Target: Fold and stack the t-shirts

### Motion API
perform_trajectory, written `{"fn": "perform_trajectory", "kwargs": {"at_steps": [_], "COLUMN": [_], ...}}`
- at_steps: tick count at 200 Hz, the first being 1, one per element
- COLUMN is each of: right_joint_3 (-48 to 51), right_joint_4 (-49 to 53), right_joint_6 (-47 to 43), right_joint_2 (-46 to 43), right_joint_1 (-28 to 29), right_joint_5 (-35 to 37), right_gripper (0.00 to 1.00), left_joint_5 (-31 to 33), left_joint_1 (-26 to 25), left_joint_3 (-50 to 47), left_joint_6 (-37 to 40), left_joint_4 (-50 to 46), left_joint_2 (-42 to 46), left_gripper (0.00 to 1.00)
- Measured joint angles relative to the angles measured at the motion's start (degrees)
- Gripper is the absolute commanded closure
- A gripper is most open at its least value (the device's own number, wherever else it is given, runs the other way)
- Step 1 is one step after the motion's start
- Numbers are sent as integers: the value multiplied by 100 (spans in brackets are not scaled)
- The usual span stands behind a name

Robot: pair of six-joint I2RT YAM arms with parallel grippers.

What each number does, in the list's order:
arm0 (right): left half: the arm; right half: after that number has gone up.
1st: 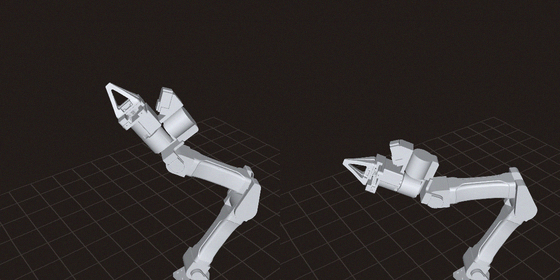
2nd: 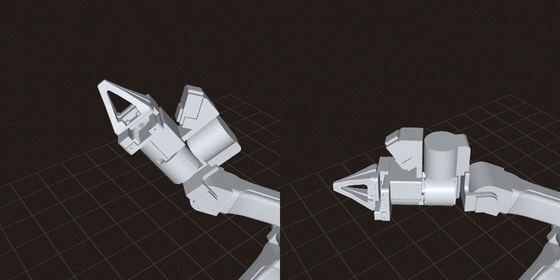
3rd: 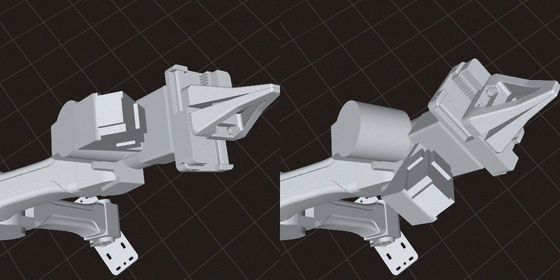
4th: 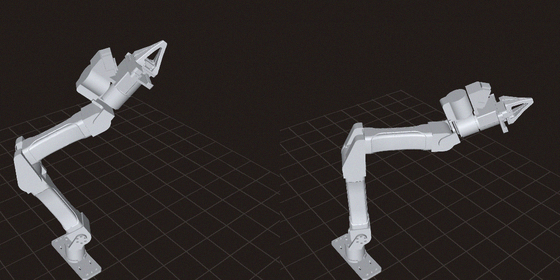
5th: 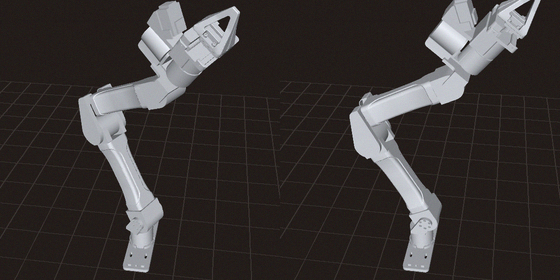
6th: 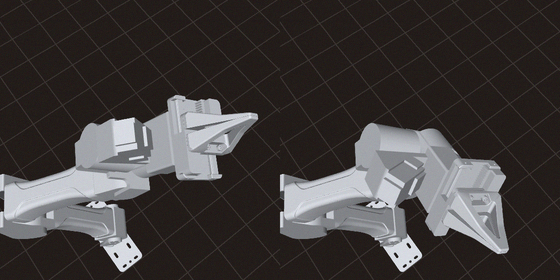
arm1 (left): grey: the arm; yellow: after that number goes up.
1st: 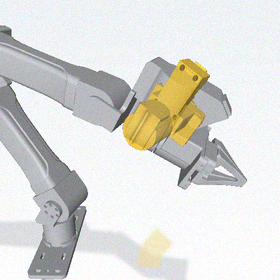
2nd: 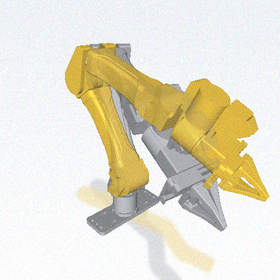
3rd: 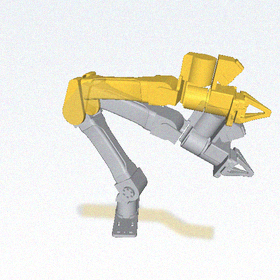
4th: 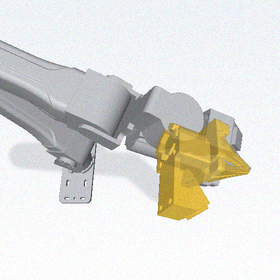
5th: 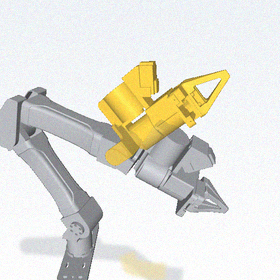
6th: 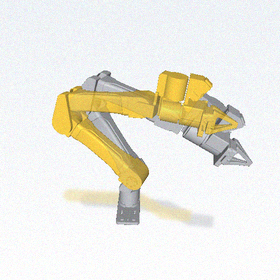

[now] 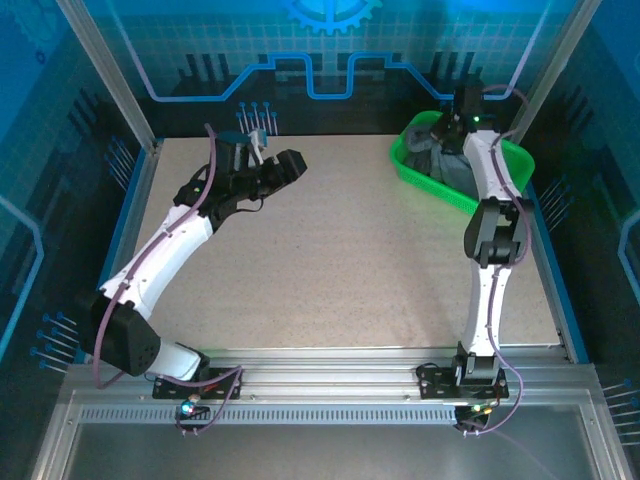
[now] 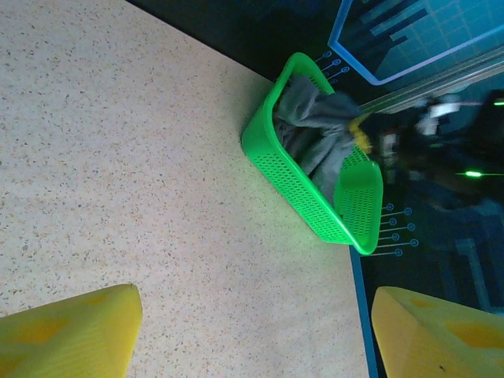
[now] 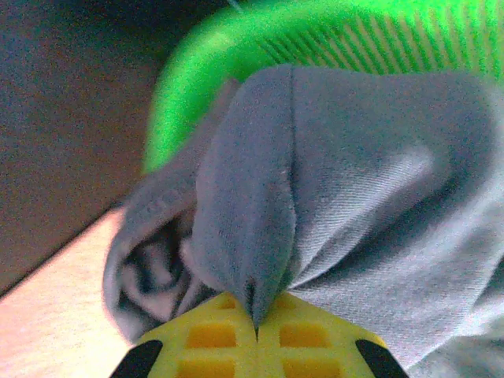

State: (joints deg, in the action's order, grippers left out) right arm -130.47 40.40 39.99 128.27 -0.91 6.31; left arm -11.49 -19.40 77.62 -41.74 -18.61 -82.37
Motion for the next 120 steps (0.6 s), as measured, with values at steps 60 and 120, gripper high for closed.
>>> {"fn": "perform_trajectory", "kwargs": {"at_steps": [60, 120], "right_joint_3": [-494, -262], "right_joint_4": [-411, -398], "right_joint_6": [-476, -896], "right_joint_2": [-2000, -2785], "right_joint_1": [726, 2293], "right_joint_5": [358, 531], "right_gripper": [100, 100], "left_joint_5": [59, 839], "left_joint_1": [0, 0], "left_joint_3": [0, -63], "left_joint_6": [-33, 7], "left_joint_4": [-63, -623], "left_joint_2": [0, 243], "left_gripper": [24, 24]}}
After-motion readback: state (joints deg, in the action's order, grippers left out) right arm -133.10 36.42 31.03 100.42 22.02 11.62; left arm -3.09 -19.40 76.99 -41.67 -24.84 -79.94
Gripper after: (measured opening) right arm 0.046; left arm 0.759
